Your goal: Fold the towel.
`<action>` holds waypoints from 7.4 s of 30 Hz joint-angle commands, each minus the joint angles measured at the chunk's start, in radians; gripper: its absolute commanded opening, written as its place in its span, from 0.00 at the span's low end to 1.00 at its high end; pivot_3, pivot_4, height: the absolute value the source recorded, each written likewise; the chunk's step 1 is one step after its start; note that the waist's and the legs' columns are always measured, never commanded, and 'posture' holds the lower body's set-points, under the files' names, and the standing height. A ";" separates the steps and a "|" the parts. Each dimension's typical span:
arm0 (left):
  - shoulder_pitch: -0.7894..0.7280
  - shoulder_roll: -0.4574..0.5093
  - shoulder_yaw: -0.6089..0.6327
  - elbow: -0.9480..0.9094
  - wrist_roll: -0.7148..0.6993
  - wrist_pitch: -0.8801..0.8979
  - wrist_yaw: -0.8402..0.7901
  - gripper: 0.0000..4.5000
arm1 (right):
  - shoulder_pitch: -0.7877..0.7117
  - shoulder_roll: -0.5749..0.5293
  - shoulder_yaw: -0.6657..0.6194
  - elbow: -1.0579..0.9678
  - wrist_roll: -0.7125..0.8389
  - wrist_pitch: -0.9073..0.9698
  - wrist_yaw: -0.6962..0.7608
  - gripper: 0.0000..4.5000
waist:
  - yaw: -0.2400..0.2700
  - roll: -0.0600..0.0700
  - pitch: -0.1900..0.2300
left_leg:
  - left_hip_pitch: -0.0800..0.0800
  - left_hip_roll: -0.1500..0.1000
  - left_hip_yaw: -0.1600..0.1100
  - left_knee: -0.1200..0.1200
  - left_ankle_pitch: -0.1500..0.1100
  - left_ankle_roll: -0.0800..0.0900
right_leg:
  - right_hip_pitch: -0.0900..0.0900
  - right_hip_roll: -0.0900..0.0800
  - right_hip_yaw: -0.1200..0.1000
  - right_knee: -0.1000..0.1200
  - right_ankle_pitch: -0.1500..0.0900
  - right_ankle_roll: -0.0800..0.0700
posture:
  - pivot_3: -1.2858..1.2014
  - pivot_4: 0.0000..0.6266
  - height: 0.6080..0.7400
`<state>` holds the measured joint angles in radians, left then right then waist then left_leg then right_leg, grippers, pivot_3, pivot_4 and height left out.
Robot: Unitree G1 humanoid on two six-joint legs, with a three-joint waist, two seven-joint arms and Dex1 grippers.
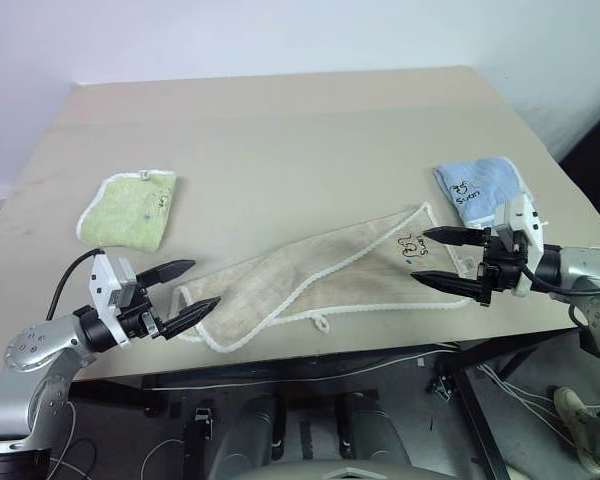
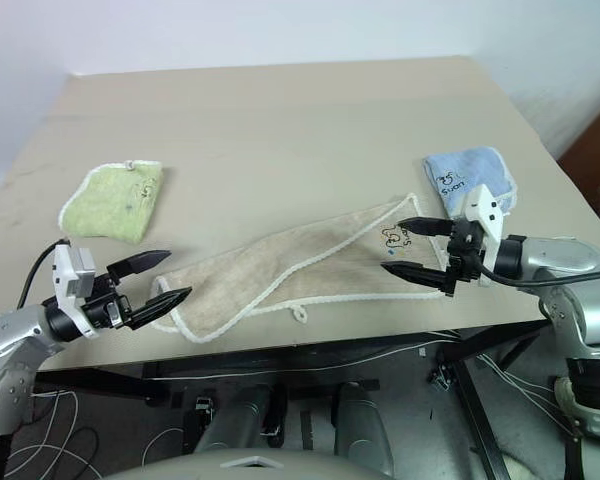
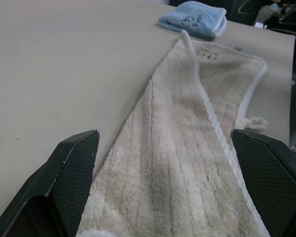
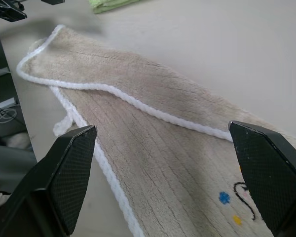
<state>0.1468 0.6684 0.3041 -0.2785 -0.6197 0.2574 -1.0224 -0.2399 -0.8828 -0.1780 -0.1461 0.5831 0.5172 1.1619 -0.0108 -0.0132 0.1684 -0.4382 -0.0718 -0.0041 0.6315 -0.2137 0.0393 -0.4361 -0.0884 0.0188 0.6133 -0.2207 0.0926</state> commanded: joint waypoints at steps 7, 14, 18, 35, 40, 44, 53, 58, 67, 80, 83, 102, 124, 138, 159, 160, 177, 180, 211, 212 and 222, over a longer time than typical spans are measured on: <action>-0.050 -0.015 -0.031 -0.059 0.016 -0.012 0.045 0.99 | -0.099 0.025 0.027 0.077 -0.033 -0.046 0.005 1.00 | 0.002 0.000 0.000 | 0.000 0.000 0.000 0.000 0.000 0.000 | 0.000 0.000 0.000 0.000 0.000 0.000 | 0.52 0.24 1.00; -0.070 -0.016 -0.049 -0.057 0.026 -0.016 0.049 0.99 | -0.251 0.023 0.099 0.301 -0.149 -0.104 0.017 1.00 | -0.002 0.000 0.000 | 0.001 0.000 0.000 0.000 0.000 0.000 | 0.000 0.000 0.000 0.000 0.000 0.000 | 0.52 0.24 1.00; -0.081 -0.039 -0.078 -0.067 0.040 -0.022 0.073 0.99 | -0.348 0.042 0.152 0.472 -0.270 -0.216 -0.010 1.00 | -0.002 0.000 0.000 | 0.001 0.000 0.000 0.000 0.000 0.000 | 0.000 0.000 0.000 0.000 0.000 0.000 | 0.52 0.24 1.00; -0.011 -0.069 -0.059 -0.105 0.039 -0.059 0.096 0.99 | -0.778 0.181 0.385 1.199 -0.714 -0.702 -0.178 1.00 | -0.004 0.001 0.000 | 0.001 -0.001 0.000 0.000 0.000 -0.001 | 0.000 0.001 0.000 0.001 0.000 0.000 | 0.52 0.24 1.00; 0.022 -0.075 -0.053 -0.130 0.035 -0.067 0.112 0.99 | -0.860 0.176 0.375 1.308 -0.744 -0.703 -0.172 1.00 | -0.009 0.002 0.000 | 0.002 -0.001 0.000 0.000 0.000 -0.001 | 0.000 0.002 0.000 0.001 0.000 0.000 | 0.52 0.24 1.00; 0.038 -0.075 -0.052 -0.119 0.049 -0.088 0.110 0.99 | -0.893 0.166 0.378 1.358 -0.772 -0.701 -0.188 1.00 | -0.010 0.002 0.000 | 0.003 0.000 0.000 -0.001 0.001 -0.001 | 0.001 0.002 0.000 0.001 0.000 0.000 | 0.52 0.24 1.00; 0.034 -0.071 -0.072 -0.158 0.044 -0.072 0.135 0.99 | -0.907 0.214 0.398 1.410 -0.844 -0.710 -0.270 1.00 | -0.010 0.002 0.000 | 0.006 -0.001 0.000 -0.001 0.001 -0.001 | 0.004 0.002 0.000 0.001 0.000 0.000 | 0.52 0.24 1.00; 0.029 -0.062 -0.083 -0.215 0.026 -0.027 0.157 0.99 | -0.921 0.228 0.395 1.433 -0.866 -0.707 -0.316 1.00 | -0.010 0.003 0.000 | 0.006 -0.001 0.000 -0.001 0.001 -0.001 | 0.004 0.002 0.000 0.001 0.000 0.000 | 0.52 0.24 1.00; -0.024 -0.055 -0.093 -0.311 -0.015 0.086 0.229 1.00 | -0.930 0.254 0.395 1.456 -0.888 -0.721 -0.333 0.91 | -0.010 0.003 0.001 | 0.011 -0.001 0.000 -0.001 0.001 -0.001 | 0.009 0.003 0.000 0.001 0.000 0.000 | 0.52 0.24 1.00; -0.085 -0.037 -0.092 -0.309 -0.037 0.149 0.260 1.00 | -0.909 0.257 0.387 1.465 -0.898 -0.750 -0.348 0.01 | -0.010 0.004 0.001 | 0.012 0.000 0.000 -0.001 0.001 -0.002 | 0.009 0.004 0.001 0.001 0.000 0.000 | 0.52 0.24 1.00; -0.093 -0.038 -0.096 -0.306 -0.034 0.151 0.261 1.00 | -0.908 0.257 0.380 1.465 -0.889 -0.760 -0.339 0.01 | -0.010 0.004 0.001 | 0.012 0.000 0.000 -0.001 0.001 -0.002 | 0.009 0.004 0.001 0.001 0.000 0.000 | 0.52 0.24 1.00; -0.072 -0.010 -0.101 -0.201 -0.013 0.090 0.097 1.00 | -0.849 0.247 0.084 0.963 -0.540 -0.554 -0.286 0.01 | -0.008 0.005 0.002 | 0.012 0.000 0.000 -0.003 0.001 -0.002 | 0.009 0.004 0.002 0.001 0.000 0.000 | 0.52 0.24 1.00; -0.057 -0.028 -0.232 -0.059 0.246 -0.150 0.072 1.00 | -0.818 0.233 0.033 0.525 -0.407 -0.285 -0.404 0.01 | -0.006 0.007 0.003 | 0.011 0.000 0.000 -0.005 0.001 -0.001 | 0.008 0.002 0.002 0.000 0.000 0.000 | 0.52 0.24 1.00; -0.137 -0.073 -0.338 0.129 0.388 -0.429 0.024 1.00 | -0.873 0.266 0.018 0.449 -0.323 -0.250 -0.424 0.01 | -0.004 0.007 0.003 | 0.011 0.000 0.001 -0.006 0.001 -0.001 | 0.007 0.001 0.002 -0.001 0.000 0.000 | 0.52 0.24 1.00; -0.272 -0.013 -0.489 0.211 0.569 -0.522 0.015 1.00 | -0.812 0.261 0.031 0.389 -0.324 -0.227 -0.447 0.01 | -0.005 0.008 0.003 | 0.010 0.000 0.001 -0.008 0.001 -0.001 | 0.005 0.001 0.002 -0.001 0.000 0.000 | 0.52 0.24 1.00; -0.275 -0.016 -0.492 0.214 0.574 -0.518 0.021 1.00 | -0.811 0.261 0.031 0.387 -0.324 -0.226 -0.448 0.01 | -0.005 0.008 0.003 | 0.010 0.000 0.001 -0.008 0.001 -0.001 | 0.005 0.001 0.002 -0.001 0.000 0.000 | 0.52 0.24 1.00; -0.281 -0.004 -0.517 0.215 0.605 -0.398 0.050 0.23 | -0.812 0.274 0.043 0.397 -0.336 -0.234 -0.465 0.00 | -0.002 0.010 0.003 | 0.012 0.000 0.001 -0.005 0.001 -0.001 | 0.008 -0.001 0.000 0.001 0.000 0.000 | 0.52 0.24 1.00; -0.276 -0.021 -0.487 0.181 0.545 -0.344 0.067 0.02 | -0.811 0.276 0.044 0.393 -0.334 -0.235 -0.465 0.00 | -0.004 0.010 0.003 | 0.012 0.000 0.001 -0.005 0.001 -0.001 | 0.008 -0.001 0.000 0.002 0.000 0.000 | 0.52 0.24 1.00; -0.430 0.049 -0.045 0.167 -0.020 0.118 0.087 0.01 | -0.795 0.271 0.047 0.430 -0.371 -0.265 -0.487 0.00 | -0.005 0.010 0.004 | 0.008 0.000 0.000 -0.007 0.001 -0.001 | 0.004 0.001 0.000 0.000 0.000 0.001 | 0.52 0.24 1.00; -0.481 0.070 -0.006 0.206 -0.041 0.137 0.093 0.01 | -0.796 0.270 0.047 0.440 -0.376 -0.271 -0.490 0.00 | -0.005 0.010 0.004 | 0.008 0.000 0.000 -0.006 0.001 -0.001 | 0.004 0.001 -0.001 0.000 0.000 0.001 | 0.52 0.24 1.00; -0.949 0.147 -0.028 0.798 0.153 -0.005 0.114 0.01 | -0.855 0.271 0.059 0.612 -0.408 -0.365 -0.488 0.00 | -0.004 0.008 0.006 | 0.009 -0.001 0.000 -0.004 0.002 0.001 | 0.006 0.003 -0.003 0.001 0.002 0.004 | 0.52 0.24 1.00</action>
<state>-0.7621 0.7960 0.3039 0.4375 -0.5327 0.2979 -0.9116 -1.0440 -0.6061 -0.1169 0.4501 0.1846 0.1940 0.6749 -0.0145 -0.0053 0.1740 -0.4295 -0.0725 -0.0042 0.6278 -0.2114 0.0404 -0.4300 -0.0855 0.0155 0.6142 -0.2186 0.0972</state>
